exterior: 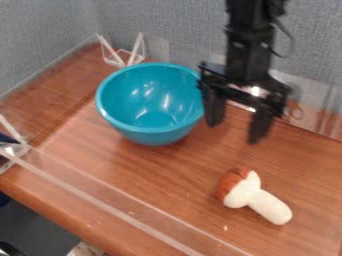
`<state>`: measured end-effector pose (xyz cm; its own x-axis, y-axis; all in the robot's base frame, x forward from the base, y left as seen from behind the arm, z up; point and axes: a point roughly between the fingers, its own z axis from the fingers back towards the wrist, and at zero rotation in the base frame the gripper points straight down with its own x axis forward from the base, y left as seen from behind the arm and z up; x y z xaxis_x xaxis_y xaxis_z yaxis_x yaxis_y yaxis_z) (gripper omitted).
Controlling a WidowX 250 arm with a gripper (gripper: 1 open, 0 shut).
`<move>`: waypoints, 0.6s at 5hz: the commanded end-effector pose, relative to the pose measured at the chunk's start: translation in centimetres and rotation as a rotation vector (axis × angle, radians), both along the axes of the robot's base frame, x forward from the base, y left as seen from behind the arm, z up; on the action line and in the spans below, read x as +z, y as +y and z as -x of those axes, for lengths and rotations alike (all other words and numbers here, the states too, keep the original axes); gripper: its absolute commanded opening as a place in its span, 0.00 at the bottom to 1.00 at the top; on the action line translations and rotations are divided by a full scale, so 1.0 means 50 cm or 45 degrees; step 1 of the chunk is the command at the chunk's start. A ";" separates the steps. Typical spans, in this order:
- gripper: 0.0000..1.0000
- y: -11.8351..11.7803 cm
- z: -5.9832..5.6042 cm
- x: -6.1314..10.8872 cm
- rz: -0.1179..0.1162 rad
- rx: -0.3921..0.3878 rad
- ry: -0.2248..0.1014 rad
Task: Put the mushroom in the blue bowl
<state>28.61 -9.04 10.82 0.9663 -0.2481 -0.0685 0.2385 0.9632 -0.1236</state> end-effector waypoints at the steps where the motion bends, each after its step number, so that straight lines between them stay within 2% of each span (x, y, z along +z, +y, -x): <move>1: 1.00 -0.050 0.008 -0.017 0.001 -0.065 -0.085; 2: 1.00 -0.097 0.019 -0.070 -0.018 -0.139 -0.093; 3: 1.00 -0.110 0.020 -0.105 -0.033 -0.162 -0.093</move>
